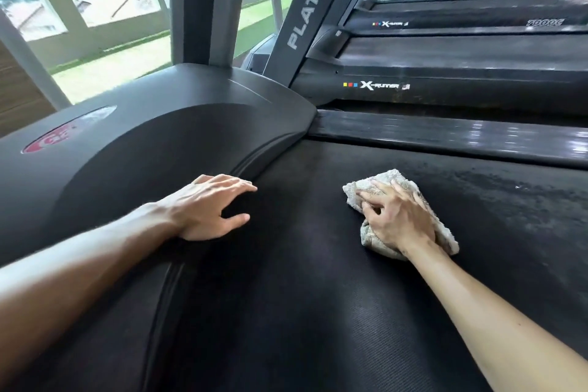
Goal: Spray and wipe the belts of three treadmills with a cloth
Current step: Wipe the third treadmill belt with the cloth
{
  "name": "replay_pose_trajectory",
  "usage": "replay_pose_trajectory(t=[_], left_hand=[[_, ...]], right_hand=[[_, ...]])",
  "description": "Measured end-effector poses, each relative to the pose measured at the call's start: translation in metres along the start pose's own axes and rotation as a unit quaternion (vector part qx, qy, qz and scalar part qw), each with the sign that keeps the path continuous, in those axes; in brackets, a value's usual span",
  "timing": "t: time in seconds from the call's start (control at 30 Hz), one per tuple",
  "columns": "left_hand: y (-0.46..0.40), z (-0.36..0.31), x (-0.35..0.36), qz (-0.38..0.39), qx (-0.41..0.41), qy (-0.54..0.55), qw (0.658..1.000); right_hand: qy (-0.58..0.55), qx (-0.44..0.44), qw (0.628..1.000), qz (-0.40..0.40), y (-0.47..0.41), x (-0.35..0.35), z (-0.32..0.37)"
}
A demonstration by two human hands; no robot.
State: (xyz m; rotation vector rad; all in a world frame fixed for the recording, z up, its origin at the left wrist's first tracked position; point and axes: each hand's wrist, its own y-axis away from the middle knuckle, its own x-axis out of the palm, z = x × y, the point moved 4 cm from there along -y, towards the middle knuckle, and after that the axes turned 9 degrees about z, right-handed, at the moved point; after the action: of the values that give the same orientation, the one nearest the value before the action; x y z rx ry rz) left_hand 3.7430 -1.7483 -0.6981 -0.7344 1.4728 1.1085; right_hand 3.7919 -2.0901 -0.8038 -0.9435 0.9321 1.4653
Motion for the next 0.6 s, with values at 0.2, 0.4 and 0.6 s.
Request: replay_pose_trajectory(t=[0.2,0.4,0.6], left_hand=[[-0.005,0.021,-0.004,-0.017,0.015,-0.009,1.0],[-0.016,0.032,-0.011,-0.044,0.026,-0.054,0.997],[-0.004,0.055,0.009,-0.058,0.028,-0.04,0.997]], right_hand=[[0.013,0.008,1.0,-0.001,0.001,0.0,0.004],[0.008,0.012,1.0,0.001,-0.002,0.0,0.002],[0.009,0.013,1.0,0.005,-0.004,0.001,0.0]])
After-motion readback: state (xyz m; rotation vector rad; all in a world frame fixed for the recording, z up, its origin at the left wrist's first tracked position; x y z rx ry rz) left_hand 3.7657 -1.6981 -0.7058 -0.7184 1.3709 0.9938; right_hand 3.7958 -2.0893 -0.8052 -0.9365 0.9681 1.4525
